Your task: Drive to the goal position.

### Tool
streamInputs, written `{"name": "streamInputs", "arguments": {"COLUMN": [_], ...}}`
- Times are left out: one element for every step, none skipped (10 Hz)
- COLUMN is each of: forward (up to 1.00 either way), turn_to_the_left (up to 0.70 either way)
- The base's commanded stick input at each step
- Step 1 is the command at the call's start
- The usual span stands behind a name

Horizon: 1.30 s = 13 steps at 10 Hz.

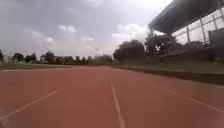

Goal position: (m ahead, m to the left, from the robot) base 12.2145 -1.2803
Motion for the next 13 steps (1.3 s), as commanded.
{"name": "streamInputs", "arguments": {"forward": [0.45,0.45,0.45,0.45,0.45,0.45,0.45,0.45,0.45,0.45,0.45,0.45,0.45], "turn_to_the_left": [0.0,0.0,0.0,0.0,0.0,0.0,0.0,0.0,0.0,0.0,0.0,0.0,0.0]}}
